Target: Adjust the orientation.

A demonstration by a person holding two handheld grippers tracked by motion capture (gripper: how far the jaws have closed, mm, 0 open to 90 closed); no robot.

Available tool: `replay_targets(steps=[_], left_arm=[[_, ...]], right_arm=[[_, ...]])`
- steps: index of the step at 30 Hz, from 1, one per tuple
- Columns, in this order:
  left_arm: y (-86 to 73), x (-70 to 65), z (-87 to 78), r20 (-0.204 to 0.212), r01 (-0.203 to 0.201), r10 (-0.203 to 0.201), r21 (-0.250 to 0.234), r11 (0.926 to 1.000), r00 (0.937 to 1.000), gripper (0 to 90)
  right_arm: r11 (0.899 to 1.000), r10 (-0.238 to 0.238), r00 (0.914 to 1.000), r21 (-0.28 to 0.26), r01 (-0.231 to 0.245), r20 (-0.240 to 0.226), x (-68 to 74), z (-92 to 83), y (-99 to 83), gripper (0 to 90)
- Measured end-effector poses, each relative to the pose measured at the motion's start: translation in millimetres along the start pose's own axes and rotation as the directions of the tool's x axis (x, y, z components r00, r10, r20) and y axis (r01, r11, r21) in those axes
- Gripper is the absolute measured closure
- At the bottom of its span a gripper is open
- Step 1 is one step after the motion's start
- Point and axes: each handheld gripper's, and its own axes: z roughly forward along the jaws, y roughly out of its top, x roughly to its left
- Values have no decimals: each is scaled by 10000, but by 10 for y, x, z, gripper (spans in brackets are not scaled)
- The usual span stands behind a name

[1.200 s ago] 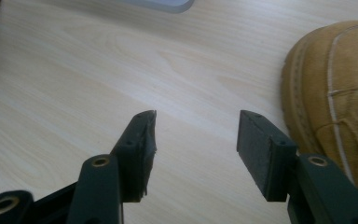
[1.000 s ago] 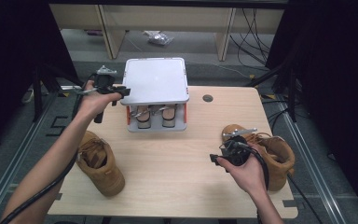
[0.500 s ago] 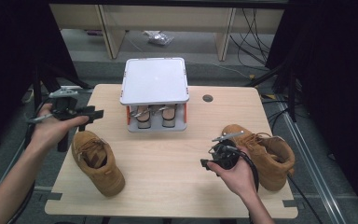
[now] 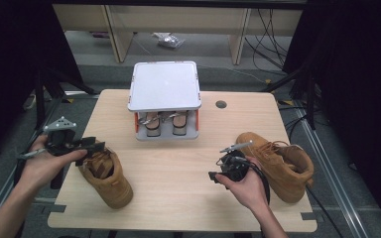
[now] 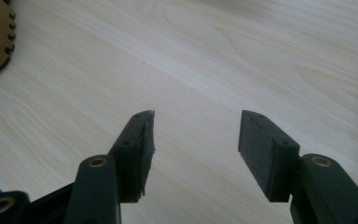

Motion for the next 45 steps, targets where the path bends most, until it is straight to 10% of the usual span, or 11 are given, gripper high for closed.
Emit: replay_targets(steps=[18,26,45], left_arm=[[-436,11,-345,-110,1054,-1056,-212,9942,9943,553],[-570,37,-264,-10,1698,-1698,-116,9854,9855,532],[-625,25,-98,-294,1765,-1759,180,9841,9840,544]], right_arm=[[9996,-113,9998,255,117,-141,81,94,-1,460],[9994,-126,9997,326,133,-190,88,112,-19,456],[9993,-226,9995,293,233,-234,112,125,-5,455]])
